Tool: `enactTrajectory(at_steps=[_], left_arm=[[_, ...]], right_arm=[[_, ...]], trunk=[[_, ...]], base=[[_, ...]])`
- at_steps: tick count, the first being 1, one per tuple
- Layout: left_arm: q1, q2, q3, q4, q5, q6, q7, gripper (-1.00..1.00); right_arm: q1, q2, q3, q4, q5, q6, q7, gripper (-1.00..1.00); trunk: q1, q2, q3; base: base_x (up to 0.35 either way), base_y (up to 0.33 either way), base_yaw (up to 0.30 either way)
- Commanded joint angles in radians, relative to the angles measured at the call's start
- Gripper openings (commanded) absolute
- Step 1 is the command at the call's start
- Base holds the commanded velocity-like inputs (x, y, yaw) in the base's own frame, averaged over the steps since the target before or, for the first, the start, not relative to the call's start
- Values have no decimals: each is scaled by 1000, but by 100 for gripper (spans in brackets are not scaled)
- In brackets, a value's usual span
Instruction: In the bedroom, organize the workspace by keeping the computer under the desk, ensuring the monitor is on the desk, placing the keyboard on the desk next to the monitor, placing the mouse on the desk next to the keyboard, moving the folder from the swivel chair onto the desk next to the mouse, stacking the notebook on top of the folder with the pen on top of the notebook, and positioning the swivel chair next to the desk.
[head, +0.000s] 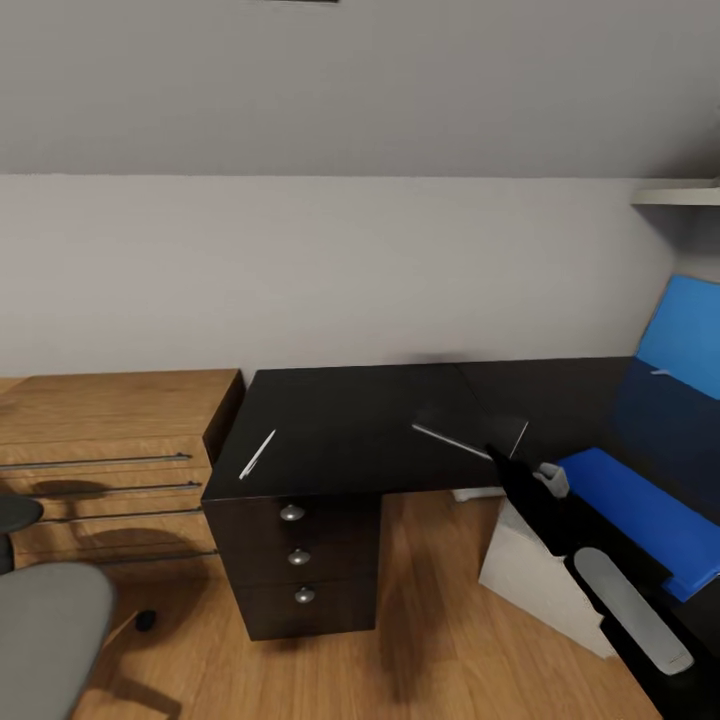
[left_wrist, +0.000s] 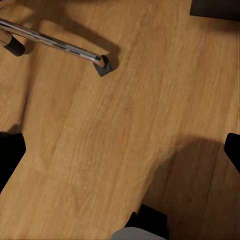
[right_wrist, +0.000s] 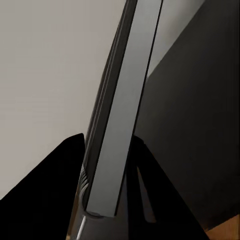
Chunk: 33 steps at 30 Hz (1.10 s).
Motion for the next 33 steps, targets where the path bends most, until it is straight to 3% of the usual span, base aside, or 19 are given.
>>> enactTrajectory(at_steps=[1,5,26,33], left_arm=[[-1,1,-9,0,9,-4,6,100],[-1,1,-9,6,9,-4,5,100],[-1,2,-10,28,9,-4,4,100],[-1,2,-10,29,9,-2,4,100]], right_arm=[[-1,-6,1,-2,-15,1,3,-100],[-1,-22,-2,-9,-28,2,3,-100],[-1,-26,-13,-6,-33,0,3,-100],[-1,-27,-13,-7,-33,0,3,-100]], trunk=[[0,0,-1],[0,0,-1],[0,0,-1],[0,0,-1]], base=[[0,0,-135],[0,0,-118],[0,0,-7],[0,0,-172]])
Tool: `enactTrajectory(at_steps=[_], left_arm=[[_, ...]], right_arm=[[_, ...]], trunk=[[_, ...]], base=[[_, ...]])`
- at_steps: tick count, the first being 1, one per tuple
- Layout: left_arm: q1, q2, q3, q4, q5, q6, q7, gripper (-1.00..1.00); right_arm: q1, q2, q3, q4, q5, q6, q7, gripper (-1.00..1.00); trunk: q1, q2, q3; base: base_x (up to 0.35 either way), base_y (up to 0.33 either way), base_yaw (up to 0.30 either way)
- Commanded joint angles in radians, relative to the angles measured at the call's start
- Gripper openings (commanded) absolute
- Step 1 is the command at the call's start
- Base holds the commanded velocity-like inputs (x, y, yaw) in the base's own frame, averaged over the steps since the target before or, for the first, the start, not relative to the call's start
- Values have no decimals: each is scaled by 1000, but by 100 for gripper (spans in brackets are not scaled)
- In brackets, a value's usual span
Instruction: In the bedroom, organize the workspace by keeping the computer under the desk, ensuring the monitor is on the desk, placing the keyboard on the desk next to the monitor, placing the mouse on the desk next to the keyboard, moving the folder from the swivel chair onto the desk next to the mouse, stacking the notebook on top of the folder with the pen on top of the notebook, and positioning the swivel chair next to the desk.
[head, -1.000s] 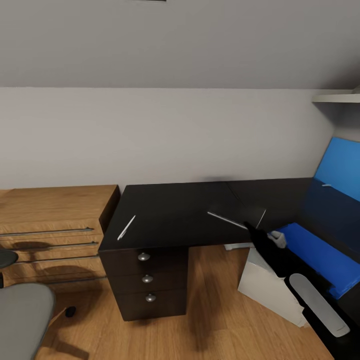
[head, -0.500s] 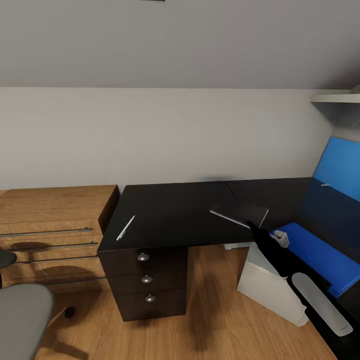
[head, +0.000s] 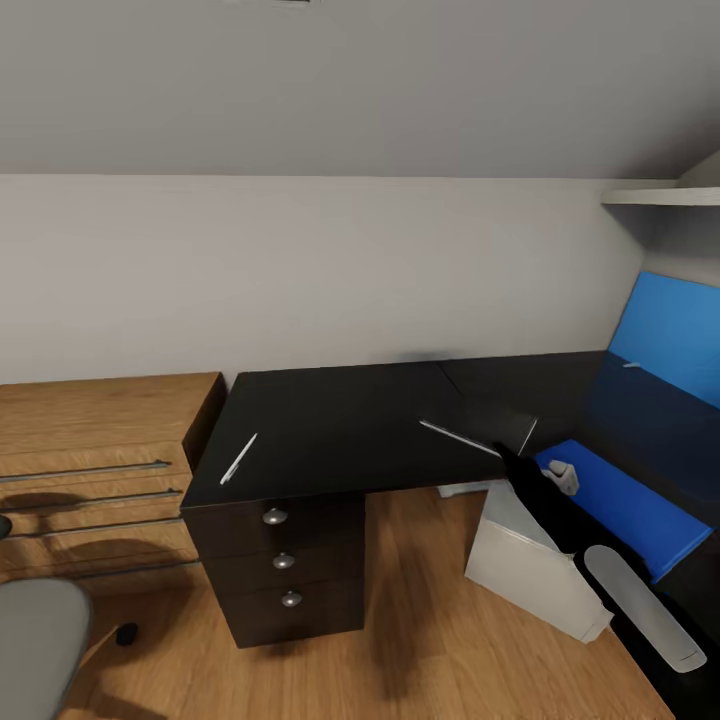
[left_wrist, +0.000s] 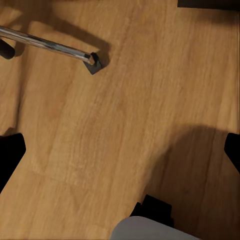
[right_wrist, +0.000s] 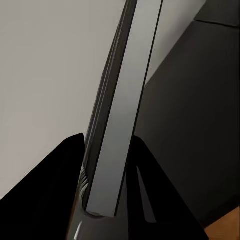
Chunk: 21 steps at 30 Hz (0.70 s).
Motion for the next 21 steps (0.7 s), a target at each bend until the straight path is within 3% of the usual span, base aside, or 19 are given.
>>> enactTrajectory(at_steps=[1,12,21], left_arm=[[0,1,-9,0,9,-3,6,100],[0,1,-9,0,9,-4,7,100],[0,1,-9,0,9,-6,6,100]], right_arm=[[-1,-1,1,1,-10,1,3,-100],[-1,-6,1,2,-10,1,3,-100],[-1,-8,-27,4,-10,2,2,-100]], trunk=[[0,0,-1],[0,0,-1],[0,0,-1]], base=[[0,0,-254],[0,-4,-266],[54,-220,-260]])
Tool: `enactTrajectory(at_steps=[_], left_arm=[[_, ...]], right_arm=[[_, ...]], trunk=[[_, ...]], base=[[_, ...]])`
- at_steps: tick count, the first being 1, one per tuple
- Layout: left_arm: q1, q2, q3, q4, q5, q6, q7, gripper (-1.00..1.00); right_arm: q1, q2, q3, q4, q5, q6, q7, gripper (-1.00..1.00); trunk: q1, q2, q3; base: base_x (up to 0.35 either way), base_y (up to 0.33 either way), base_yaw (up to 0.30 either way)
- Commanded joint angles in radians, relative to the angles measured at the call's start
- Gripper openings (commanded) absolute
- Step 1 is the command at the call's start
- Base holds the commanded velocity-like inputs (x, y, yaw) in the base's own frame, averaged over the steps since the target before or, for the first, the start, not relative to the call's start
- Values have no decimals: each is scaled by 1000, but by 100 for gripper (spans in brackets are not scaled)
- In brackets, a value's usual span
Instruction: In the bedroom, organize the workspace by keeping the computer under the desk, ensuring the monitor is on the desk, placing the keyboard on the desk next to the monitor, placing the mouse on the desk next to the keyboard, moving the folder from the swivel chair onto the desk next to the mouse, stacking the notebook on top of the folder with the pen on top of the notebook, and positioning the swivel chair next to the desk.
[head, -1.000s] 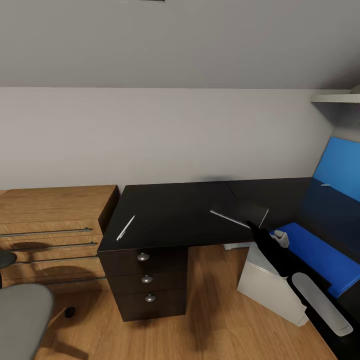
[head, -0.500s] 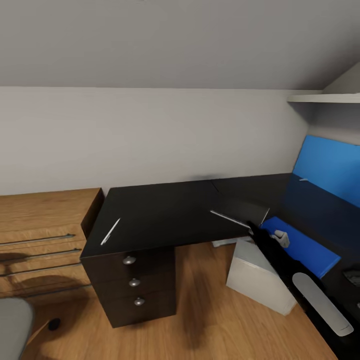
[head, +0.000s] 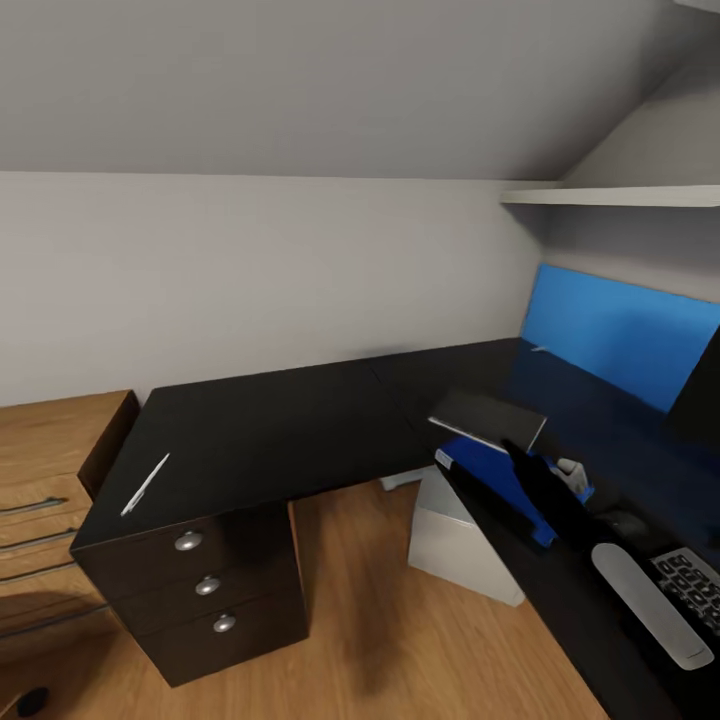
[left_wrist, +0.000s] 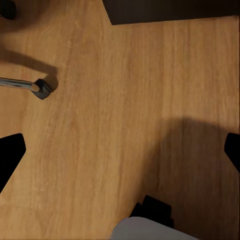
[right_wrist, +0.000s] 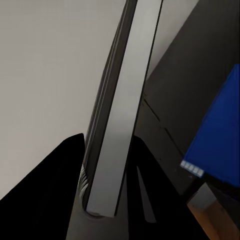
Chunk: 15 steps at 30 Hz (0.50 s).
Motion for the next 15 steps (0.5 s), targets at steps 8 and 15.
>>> enactTrajectory(at_steps=[8,15], left_arm=[[0,1,-9,0,9,-4,7,100],[0,1,-9,0,9,-3,8,100]], right_arm=[[-1,-1,-5,1,-10,2,2,-100],[-1,1,-25,1,-10,41,-45,-100]], trunk=[[0,0,-1],[0,0,-1]], base=[[17,-48,-57],[1,-2,-3]])
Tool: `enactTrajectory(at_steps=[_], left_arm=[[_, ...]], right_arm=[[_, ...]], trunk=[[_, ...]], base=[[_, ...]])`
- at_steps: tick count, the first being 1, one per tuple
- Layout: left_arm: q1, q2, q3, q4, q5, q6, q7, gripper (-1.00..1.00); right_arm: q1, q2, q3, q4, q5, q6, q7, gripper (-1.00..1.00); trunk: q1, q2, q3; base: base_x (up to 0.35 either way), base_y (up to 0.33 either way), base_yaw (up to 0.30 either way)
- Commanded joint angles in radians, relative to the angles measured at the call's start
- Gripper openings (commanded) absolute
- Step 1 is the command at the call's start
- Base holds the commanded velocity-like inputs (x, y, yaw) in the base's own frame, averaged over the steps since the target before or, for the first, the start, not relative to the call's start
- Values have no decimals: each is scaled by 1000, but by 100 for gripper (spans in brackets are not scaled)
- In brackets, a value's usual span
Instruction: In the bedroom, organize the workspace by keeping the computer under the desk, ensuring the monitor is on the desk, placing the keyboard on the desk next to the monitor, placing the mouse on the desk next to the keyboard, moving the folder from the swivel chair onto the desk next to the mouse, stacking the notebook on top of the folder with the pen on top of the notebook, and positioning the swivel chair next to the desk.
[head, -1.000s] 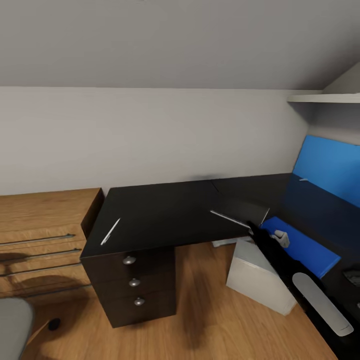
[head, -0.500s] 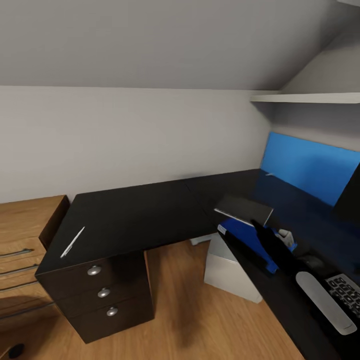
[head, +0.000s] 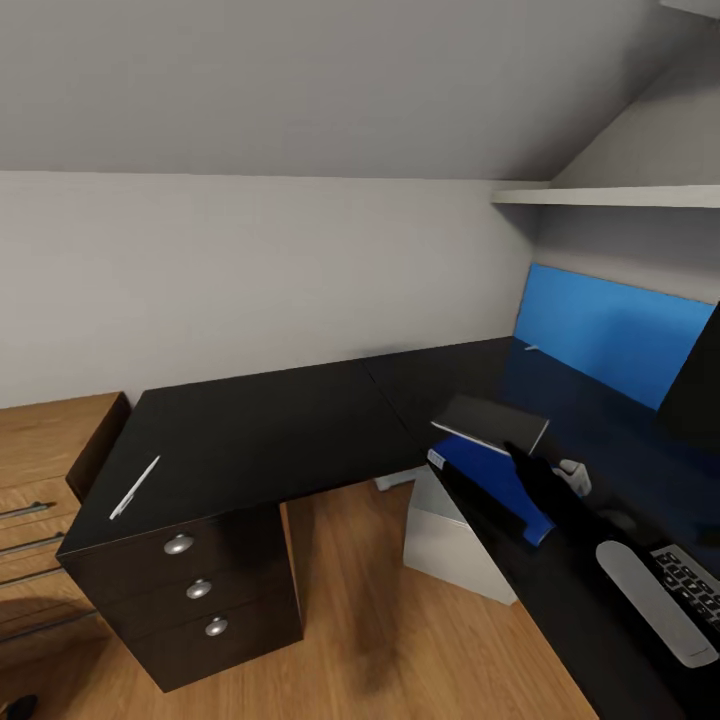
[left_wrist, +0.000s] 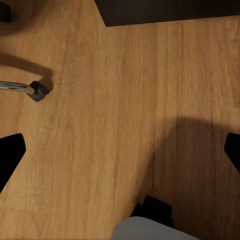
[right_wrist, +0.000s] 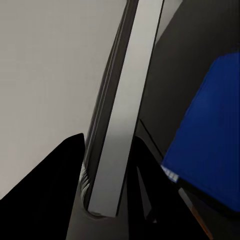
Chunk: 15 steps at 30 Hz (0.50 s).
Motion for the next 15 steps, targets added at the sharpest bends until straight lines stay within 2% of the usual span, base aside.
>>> enactTrajectory(at_steps=[1,5,15], left_arm=[[-1,1,-9,0,9,-4,6,100],[-1,1,-9,0,9,-4,6,100],[-1,1,-8,0,9,-5,6,100]], right_arm=[[-1,0,-14,0,-9,6,-20,-100],[0,2,-46,0,-9,14,-60,-100],[0,6,-59,2,-9,19,-119,-100]], trunk=[[0,0,-1],[0,0,-1],[0,0,-1]], base=[[0,0,0],[0,0,0],[0,0,0]])
